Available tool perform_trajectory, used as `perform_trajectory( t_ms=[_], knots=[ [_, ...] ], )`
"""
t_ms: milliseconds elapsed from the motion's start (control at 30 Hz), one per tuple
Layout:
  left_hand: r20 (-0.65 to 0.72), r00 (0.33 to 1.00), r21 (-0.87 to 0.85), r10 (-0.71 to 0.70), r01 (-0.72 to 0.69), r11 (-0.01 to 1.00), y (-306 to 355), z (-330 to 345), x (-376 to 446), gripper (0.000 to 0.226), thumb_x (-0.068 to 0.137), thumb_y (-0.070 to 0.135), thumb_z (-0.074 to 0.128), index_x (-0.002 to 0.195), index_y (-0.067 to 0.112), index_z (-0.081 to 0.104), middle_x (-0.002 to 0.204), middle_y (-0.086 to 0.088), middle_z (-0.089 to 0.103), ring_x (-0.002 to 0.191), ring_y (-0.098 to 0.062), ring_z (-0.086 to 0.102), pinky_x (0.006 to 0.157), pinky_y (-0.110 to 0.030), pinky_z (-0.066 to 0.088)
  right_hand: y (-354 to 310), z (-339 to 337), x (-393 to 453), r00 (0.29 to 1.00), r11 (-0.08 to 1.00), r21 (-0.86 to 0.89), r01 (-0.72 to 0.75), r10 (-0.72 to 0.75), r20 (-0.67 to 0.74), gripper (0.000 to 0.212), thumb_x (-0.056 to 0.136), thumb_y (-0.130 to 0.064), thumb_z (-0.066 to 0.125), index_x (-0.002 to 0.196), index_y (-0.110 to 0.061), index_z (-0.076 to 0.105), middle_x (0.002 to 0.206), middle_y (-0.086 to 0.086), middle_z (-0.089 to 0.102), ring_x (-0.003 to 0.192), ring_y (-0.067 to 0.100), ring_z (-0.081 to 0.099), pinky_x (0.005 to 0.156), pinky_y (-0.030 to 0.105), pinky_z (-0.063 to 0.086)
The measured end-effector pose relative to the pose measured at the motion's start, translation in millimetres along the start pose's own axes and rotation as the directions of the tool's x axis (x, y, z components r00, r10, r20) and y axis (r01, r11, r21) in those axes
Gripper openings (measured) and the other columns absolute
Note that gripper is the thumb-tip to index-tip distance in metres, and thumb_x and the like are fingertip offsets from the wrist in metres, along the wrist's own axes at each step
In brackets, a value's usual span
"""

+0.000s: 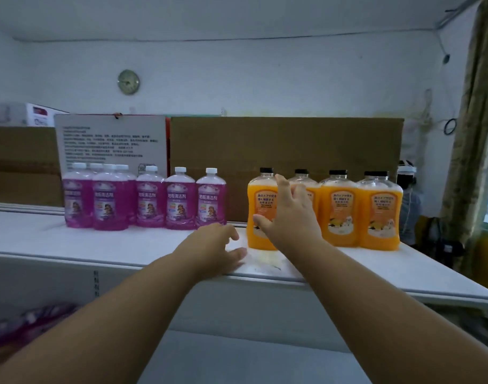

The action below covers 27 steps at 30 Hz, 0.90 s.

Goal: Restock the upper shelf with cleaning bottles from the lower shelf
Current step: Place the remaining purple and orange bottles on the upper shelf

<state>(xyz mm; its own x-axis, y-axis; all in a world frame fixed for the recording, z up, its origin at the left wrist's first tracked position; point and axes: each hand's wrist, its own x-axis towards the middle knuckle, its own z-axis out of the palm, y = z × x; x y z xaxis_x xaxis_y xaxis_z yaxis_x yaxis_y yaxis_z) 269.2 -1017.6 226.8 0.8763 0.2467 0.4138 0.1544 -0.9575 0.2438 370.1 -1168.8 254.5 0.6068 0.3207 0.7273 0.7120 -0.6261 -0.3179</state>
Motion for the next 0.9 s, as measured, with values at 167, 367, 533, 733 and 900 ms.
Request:
perform_trajectory(
  t_ms=[167, 367, 533, 733, 900],
  knots=[
    [-0.347, 0.926, 0.0, 0.149, -0.159, 0.987, -26, -7, -87, 0.035, 0.089, 0.053, 0.058, 0.116, 0.03, 0.062, 0.111, 0.013, 0.06, 0.099, -0.008, 0.05, 0.084, -0.028, 0.041, -62, -10, -44, 0.959, 0.958, 0.066, 0.28, -0.276, -0.06, 0.074, 0.083, -0.051, 0.068, 0.14, -0.025, 0.03, 0.137, 0.007, 0.043, 0.125, 0.024, 0.045, 0.095, 0.032, 0.041],
    [-0.208, 0.973, 0.029, 0.097, -0.093, 0.995, -134, -1, -192, 0.048, 0.092, 0.056, 0.048, 0.134, 0.032, 0.053, 0.128, 0.014, 0.054, 0.118, -0.008, 0.046, 0.099, -0.033, 0.039, -183, 32, -116, 0.875, 0.844, 0.27, 0.463, -0.484, 0.014, 0.061, 0.083, -0.049, 0.065, 0.134, -0.028, 0.039, 0.126, -0.004, 0.048, 0.109, 0.011, 0.047, 0.087, 0.023, 0.038],
    [-0.065, 0.995, 0.018, -0.072, 0.073, 0.997, -252, 5, -275, 0.048, 0.091, 0.057, 0.051, 0.133, 0.034, 0.052, 0.126, 0.015, 0.053, 0.116, -0.009, 0.046, 0.098, -0.029, 0.039, -276, 115, -181, 0.866, 0.803, 0.45, 0.391, -0.486, 0.115, 0.054, 0.084, -0.048, 0.063, 0.132, -0.028, 0.046, 0.121, -0.009, 0.046, 0.101, 0.007, 0.046, 0.081, 0.018, 0.038],
    [0.009, 0.984, 0.019, -0.181, 0.181, 0.983, -356, 4, -319, 0.039, 0.092, 0.055, 0.053, 0.125, 0.034, 0.055, 0.121, 0.017, 0.051, 0.112, -0.004, 0.042, 0.089, -0.02, 0.033, -336, 196, -196, 0.888, 0.842, 0.478, 0.251, -0.396, 0.233, 0.053, 0.084, -0.041, 0.069, 0.131, -0.024, 0.049, 0.116, -0.012, 0.041, 0.105, 0.009, 0.048, 0.083, 0.024, 0.04],
    [0.087, 0.971, 0.034, -0.222, 0.22, 0.975, -416, 23, -301, 0.03, 0.096, 0.036, 0.057, 0.126, 0.029, 0.058, 0.123, 0.008, 0.057, 0.113, -0.015, 0.05, 0.092, -0.029, 0.042, -347, 243, -189, 0.889, 0.878, 0.427, 0.214, -0.356, 0.287, 0.052, 0.083, -0.043, 0.069, 0.129, -0.025, 0.051, 0.114, -0.013, 0.041, 0.102, 0.007, 0.048, 0.079, 0.015, 0.035]
  ],
)
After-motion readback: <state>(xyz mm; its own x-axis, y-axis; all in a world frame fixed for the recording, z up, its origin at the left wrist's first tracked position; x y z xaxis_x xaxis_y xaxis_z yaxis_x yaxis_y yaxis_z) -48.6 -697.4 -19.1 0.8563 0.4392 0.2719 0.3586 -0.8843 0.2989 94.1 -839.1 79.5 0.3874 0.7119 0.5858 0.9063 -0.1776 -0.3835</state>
